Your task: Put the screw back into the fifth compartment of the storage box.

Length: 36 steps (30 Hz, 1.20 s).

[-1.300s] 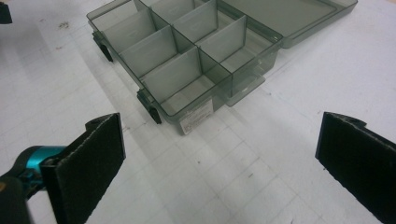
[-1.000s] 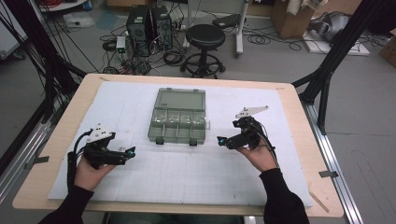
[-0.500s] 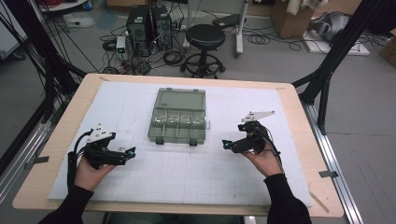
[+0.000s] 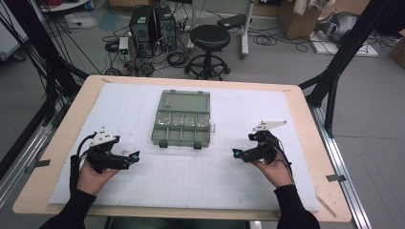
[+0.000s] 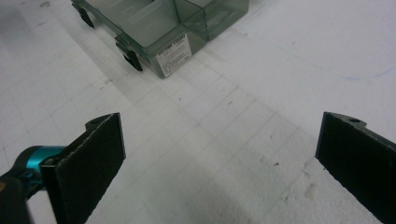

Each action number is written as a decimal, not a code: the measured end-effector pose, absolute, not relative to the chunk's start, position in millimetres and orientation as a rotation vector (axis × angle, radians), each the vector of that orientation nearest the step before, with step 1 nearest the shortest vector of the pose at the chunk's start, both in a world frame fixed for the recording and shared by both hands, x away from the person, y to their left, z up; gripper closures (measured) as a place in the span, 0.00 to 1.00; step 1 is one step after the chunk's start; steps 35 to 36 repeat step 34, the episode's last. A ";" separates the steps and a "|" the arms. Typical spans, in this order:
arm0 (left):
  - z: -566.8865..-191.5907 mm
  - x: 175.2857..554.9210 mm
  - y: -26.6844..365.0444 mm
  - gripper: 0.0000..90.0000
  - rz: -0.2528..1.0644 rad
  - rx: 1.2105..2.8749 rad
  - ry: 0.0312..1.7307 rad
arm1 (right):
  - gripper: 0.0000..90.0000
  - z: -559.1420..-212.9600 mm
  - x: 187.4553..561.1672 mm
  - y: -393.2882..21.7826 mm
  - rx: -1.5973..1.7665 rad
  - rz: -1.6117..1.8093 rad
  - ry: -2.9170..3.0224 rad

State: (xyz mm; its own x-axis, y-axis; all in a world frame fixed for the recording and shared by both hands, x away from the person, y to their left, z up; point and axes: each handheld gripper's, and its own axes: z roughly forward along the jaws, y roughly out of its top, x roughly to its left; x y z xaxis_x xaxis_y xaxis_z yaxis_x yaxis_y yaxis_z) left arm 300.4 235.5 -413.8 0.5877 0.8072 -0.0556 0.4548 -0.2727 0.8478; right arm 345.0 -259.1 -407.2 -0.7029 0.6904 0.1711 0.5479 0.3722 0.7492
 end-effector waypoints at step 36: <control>-422.5 300.1 229.2 0.02 0.432 1.986 0.991 | 0.00 -425.7 315.3 -284.6 1.181 1.253 2.406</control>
